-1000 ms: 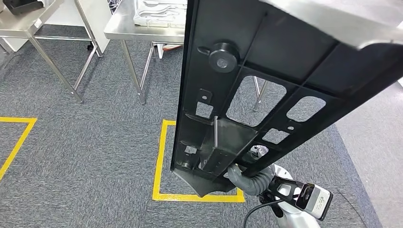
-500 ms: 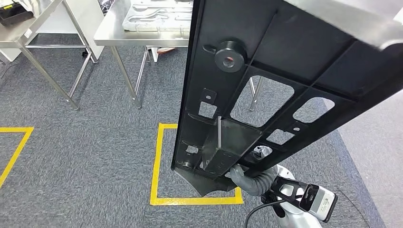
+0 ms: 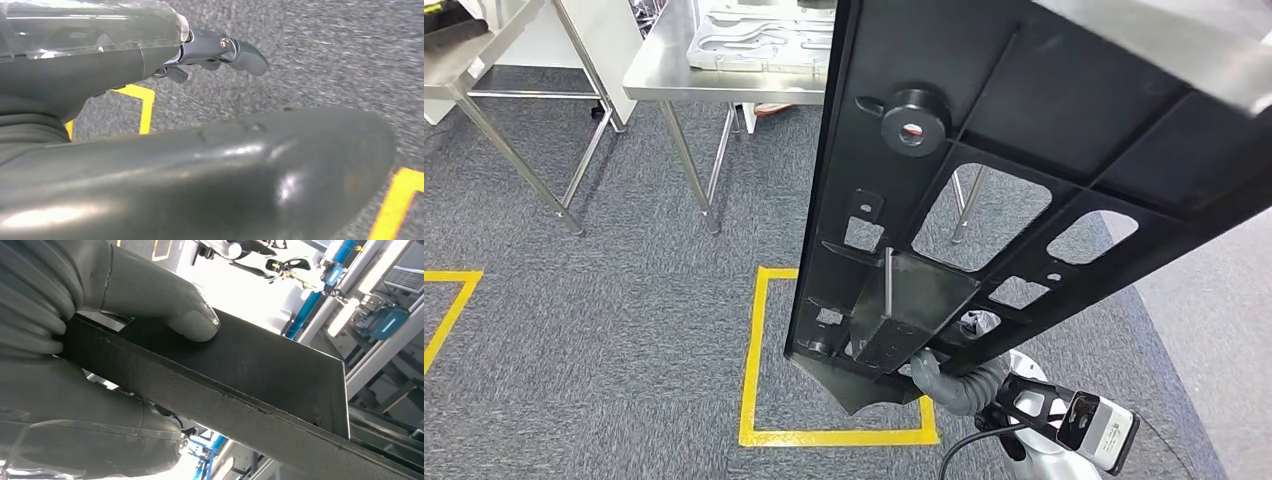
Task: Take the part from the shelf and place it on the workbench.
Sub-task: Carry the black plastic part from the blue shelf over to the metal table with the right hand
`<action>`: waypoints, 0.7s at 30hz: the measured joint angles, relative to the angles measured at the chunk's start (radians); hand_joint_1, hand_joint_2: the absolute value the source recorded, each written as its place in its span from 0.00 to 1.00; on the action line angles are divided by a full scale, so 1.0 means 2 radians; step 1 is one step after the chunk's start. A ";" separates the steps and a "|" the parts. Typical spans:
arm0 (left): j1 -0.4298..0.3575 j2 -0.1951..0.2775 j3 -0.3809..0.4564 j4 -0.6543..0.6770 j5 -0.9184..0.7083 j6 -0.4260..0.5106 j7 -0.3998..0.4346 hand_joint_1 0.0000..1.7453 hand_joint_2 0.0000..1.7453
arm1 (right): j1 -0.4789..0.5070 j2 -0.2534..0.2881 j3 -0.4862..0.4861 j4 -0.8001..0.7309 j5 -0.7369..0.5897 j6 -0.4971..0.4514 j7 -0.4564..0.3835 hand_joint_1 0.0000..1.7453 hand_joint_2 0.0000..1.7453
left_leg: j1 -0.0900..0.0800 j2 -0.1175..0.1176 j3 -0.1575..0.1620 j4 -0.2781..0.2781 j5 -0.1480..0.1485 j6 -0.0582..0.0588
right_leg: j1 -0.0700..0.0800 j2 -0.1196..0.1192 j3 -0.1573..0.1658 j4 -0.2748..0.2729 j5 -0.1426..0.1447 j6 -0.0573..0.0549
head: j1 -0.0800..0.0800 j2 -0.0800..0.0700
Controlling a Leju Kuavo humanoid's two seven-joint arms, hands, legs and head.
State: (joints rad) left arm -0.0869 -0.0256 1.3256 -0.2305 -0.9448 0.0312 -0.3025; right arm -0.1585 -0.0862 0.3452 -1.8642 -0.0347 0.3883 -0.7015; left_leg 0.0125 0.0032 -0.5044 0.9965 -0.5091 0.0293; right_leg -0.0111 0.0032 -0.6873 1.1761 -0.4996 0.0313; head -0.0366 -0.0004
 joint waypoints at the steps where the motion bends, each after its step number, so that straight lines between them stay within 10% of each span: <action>1: 0.000 0.000 0.000 0.000 0.000 0.000 0.000 0.00 0.00 | 0.000 0.000 0.000 0.000 0.000 0.000 0.000 1.00 1.00 | 0.000 0.000 0.007 0.000 -0.005 -0.002 | 0.001 -0.002 0.010 -0.033 0.021 -0.003 | 0.000 0.000; 3: -0.001 0.000 0.000 0.000 0.000 0.000 0.000 0.00 0.00 | 0.001 0.000 -0.002 -0.001 0.001 0.000 0.000 1.00 1.00 | -0.001 0.001 0.014 -0.003 -0.012 -0.007 | 0.005 -0.005 0.021 -0.074 0.042 -0.009 | 0.000 0.000; 7: -0.002 0.000 0.000 0.000 -0.002 0.000 -0.001 0.00 0.00 | 0.003 0.000 -0.005 -0.005 0.002 0.000 0.000 1.00 1.00 | -0.001 0.002 0.019 0.013 -0.012 -0.020 | 0.005 -0.001 0.039 -0.088 0.035 -0.022 | 0.000 0.000; 13: -0.001 0.002 0.000 0.000 -0.004 0.000 -0.001 0.00 0.00 | 0.006 0.000 -0.006 -0.007 0.004 -0.001 0.000 1.00 1.00 | 0.000 0.002 -0.077 0.140 -0.060 -0.026 | 0.007 0.003 0.076 -0.090 0.007 -0.031 | 0.000 0.000; 18: 0.001 0.003 0.000 0.000 -0.005 0.000 -0.001 0.00 0.00 | 0.012 0.000 -0.006 -0.011 0.008 -0.001 0.000 1.00 1.00 | -0.005 0.001 -0.063 0.024 0.036 -0.013 | 0.010 0.006 0.111 -0.091 -0.023 -0.026 | 0.000 0.000; 21: 0.001 0.004 -0.001 0.000 -0.005 0.001 0.000 0.00 0.00 | 0.017 0.001 -0.007 -0.017 0.010 -0.001 0.000 1.00 1.00 | -0.006 0.000 -0.052 0.012 0.037 -0.003 | 0.010 0.007 0.117 -0.085 -0.025 -0.017 | 0.000 0.000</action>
State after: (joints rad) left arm -0.0852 -0.0171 1.3245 -0.2305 -0.9541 0.0338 -0.3023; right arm -0.1241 -0.0839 0.3317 -1.8980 -0.0152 0.3873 -0.7010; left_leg 0.0002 0.0028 -0.6093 1.0212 -0.4359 0.0230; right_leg 0.0081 0.0163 -0.4532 1.0069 -0.5496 -0.0028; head -0.0359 -0.0004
